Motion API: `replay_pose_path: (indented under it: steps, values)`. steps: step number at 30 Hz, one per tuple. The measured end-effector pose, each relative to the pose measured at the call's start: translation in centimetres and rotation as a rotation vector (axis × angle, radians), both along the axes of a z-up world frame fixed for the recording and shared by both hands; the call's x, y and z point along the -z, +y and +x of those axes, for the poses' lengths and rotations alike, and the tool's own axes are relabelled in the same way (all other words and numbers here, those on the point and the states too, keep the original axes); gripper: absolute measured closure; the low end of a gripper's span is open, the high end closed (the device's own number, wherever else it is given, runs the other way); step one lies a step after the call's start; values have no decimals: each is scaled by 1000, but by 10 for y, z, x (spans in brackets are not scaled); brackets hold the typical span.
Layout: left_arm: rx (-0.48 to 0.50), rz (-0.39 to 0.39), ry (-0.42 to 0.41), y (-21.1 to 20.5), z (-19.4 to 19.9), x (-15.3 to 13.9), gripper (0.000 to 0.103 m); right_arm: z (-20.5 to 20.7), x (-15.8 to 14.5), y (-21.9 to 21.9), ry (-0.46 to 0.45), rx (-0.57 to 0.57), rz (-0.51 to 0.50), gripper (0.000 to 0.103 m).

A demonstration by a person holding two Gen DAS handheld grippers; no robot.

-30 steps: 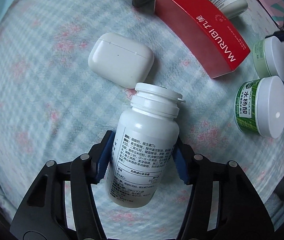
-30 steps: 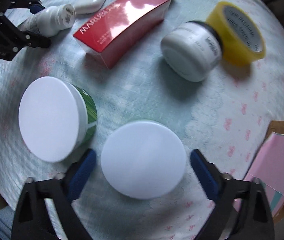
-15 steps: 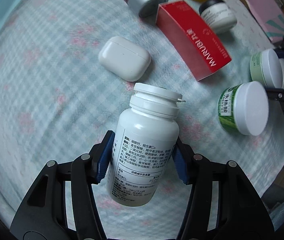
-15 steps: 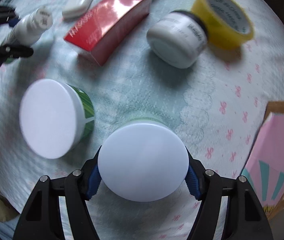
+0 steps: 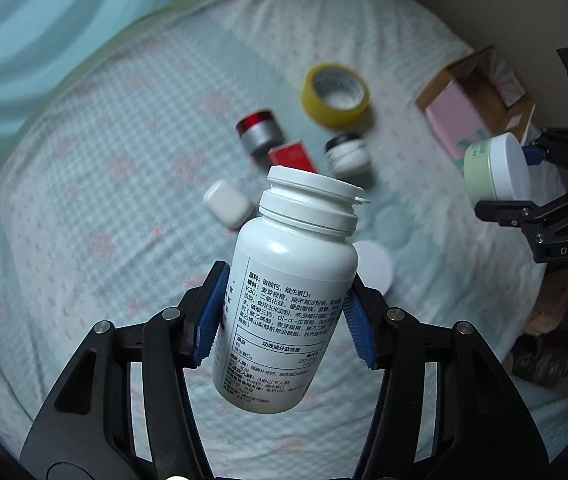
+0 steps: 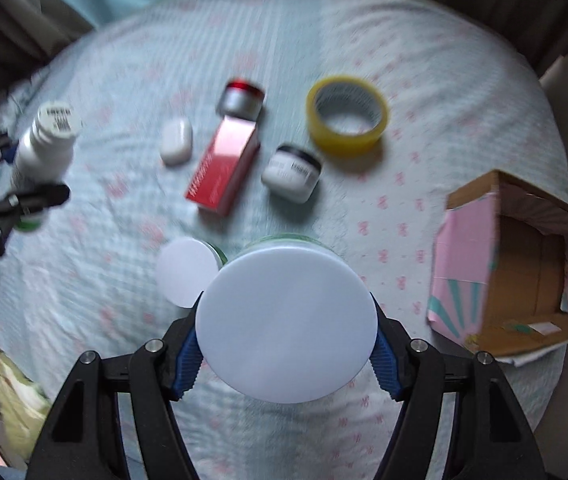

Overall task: Organize rigid objects
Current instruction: 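Carry the pill bottle and jar into the pink box and release both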

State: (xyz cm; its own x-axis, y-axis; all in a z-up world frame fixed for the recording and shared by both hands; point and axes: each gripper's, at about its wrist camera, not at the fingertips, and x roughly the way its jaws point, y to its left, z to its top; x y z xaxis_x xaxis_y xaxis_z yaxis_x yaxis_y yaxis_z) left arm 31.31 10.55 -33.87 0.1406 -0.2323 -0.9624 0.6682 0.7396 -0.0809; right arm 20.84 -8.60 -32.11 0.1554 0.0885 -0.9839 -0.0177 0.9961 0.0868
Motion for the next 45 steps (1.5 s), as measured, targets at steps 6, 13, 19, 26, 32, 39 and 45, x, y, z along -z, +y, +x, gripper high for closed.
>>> replay_pose_path:
  steps: [6,13,19,26,32,39,45]
  values:
    - [-46,-54,-50,-50,-10,-63,52,-16,-69,-54,-92,-26,6,37]
    - [-126,-80,-110,-128,-41,-116,52,-38,-108,-138,-162,-69,24,37]
    - [-190,-113,-90,-219,-55,-125,52,-48,-114,-229,-171,-102,23,37]
    - [-159,-110,-27,-339,-61,-92,52,-44,-76,-323,-119,-95,-18,37]
    - [-91,-59,39,-421,-55,-44,52,-39,-24,-383,-56,-81,-30,37]
    - [-39,29,110,-477,-37,30,52,-29,40,-410,-5,-94,-36,37]
    - [-54,114,187,-493,-28,97,52,-22,82,-404,18,-169,-57,37]
